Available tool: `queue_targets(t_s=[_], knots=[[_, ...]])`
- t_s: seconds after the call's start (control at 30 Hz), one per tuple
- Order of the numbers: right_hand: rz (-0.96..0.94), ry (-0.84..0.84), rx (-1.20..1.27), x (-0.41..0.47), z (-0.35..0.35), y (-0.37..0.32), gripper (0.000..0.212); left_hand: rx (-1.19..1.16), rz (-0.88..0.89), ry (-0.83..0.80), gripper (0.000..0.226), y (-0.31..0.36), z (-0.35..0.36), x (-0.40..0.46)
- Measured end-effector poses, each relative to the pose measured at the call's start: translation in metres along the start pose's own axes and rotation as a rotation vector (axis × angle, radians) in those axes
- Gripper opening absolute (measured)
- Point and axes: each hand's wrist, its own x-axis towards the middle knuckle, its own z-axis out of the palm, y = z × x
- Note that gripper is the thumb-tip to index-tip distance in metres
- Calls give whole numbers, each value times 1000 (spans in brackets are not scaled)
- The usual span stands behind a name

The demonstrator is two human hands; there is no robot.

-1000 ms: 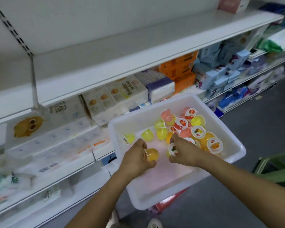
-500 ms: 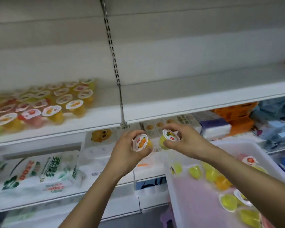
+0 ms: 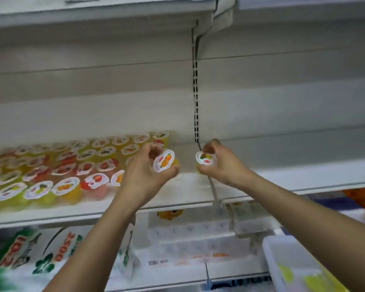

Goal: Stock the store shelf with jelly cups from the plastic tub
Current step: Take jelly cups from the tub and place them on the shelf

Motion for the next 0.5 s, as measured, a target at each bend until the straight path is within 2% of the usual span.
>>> queue_targets(t_s=[0.07,0.23,0.5], knots=[[20,1,-59,31,13,-5,43,17,2,4,40,-7,-14,17],[38,-116,-169,94,54,1,46,89,16,-10,46,-25,-44,53],[-5,-29,-237,166,84,1,43,85,-29,-14,46,-44,-65,100]])
